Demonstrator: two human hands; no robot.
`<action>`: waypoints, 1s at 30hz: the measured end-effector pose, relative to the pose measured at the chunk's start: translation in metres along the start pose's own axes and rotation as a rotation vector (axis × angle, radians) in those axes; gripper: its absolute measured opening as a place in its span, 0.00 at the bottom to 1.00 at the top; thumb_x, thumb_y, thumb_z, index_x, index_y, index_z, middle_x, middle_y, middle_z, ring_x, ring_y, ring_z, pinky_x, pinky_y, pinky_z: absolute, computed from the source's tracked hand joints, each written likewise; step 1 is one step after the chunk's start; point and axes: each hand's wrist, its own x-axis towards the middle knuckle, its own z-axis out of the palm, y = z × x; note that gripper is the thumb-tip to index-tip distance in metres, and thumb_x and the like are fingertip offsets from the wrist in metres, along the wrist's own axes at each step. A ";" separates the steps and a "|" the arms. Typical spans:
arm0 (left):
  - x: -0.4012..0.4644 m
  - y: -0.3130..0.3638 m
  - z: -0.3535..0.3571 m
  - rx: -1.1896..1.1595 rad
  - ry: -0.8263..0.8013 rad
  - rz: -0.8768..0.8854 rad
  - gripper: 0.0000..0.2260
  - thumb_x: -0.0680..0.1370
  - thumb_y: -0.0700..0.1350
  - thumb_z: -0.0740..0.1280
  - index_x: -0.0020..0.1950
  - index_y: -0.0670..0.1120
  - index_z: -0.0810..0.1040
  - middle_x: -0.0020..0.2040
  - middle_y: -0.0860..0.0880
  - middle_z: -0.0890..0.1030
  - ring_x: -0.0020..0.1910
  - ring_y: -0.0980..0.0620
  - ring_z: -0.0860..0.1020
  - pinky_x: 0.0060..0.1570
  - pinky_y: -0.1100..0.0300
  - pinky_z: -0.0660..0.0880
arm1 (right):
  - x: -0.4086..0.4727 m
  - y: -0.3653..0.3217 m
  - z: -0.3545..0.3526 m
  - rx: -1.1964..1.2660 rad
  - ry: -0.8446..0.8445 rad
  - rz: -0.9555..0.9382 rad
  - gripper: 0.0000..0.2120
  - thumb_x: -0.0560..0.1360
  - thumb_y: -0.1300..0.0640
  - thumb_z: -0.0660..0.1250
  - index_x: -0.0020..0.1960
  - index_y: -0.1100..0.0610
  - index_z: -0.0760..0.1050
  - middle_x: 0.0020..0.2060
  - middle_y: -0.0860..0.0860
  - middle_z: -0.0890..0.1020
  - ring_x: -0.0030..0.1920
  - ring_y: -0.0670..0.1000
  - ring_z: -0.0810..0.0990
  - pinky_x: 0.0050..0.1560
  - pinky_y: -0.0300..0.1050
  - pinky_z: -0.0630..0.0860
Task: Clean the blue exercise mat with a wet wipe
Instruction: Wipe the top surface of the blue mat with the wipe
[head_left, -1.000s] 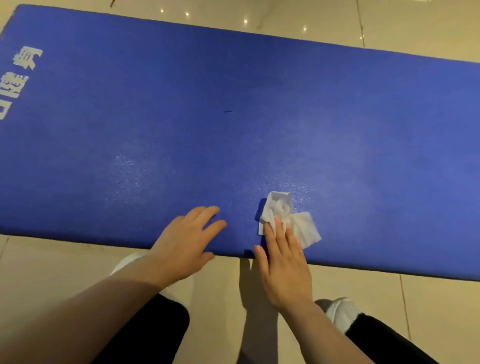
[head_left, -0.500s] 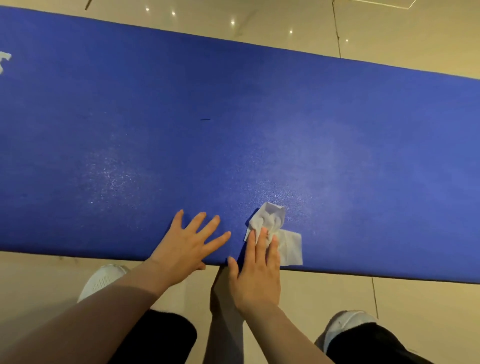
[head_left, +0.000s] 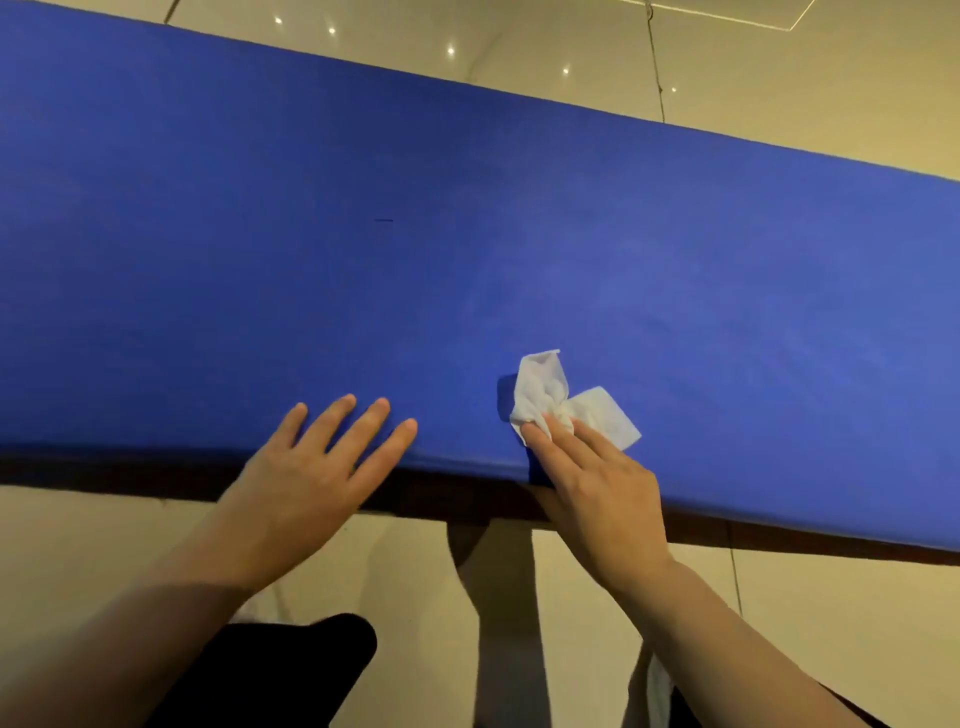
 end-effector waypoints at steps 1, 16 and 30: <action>-0.002 -0.006 -0.008 0.014 0.024 0.000 0.23 0.78 0.34 0.47 0.73 0.41 0.64 0.63 0.35 0.78 0.55 0.31 0.79 0.47 0.35 0.77 | 0.003 -0.006 -0.006 0.015 0.042 -0.006 0.33 0.58 0.53 0.84 0.61 0.55 0.80 0.54 0.52 0.84 0.50 0.57 0.85 0.30 0.44 0.79; -0.082 0.012 0.024 -0.004 -0.322 0.065 0.22 0.82 0.36 0.51 0.77 0.42 0.56 0.61 0.37 0.80 0.53 0.33 0.81 0.42 0.41 0.80 | -0.056 -0.071 0.069 0.062 0.019 0.048 0.38 0.50 0.60 0.86 0.60 0.54 0.82 0.55 0.51 0.84 0.53 0.56 0.84 0.41 0.47 0.82; -0.030 0.030 0.016 -0.187 -0.425 0.081 0.66 0.63 0.44 0.81 0.74 0.56 0.25 0.75 0.49 0.68 0.67 0.38 0.73 0.55 0.48 0.78 | -0.056 -0.023 0.056 0.003 0.030 0.067 0.35 0.48 0.59 0.87 0.54 0.52 0.84 0.49 0.49 0.86 0.48 0.53 0.86 0.25 0.42 0.77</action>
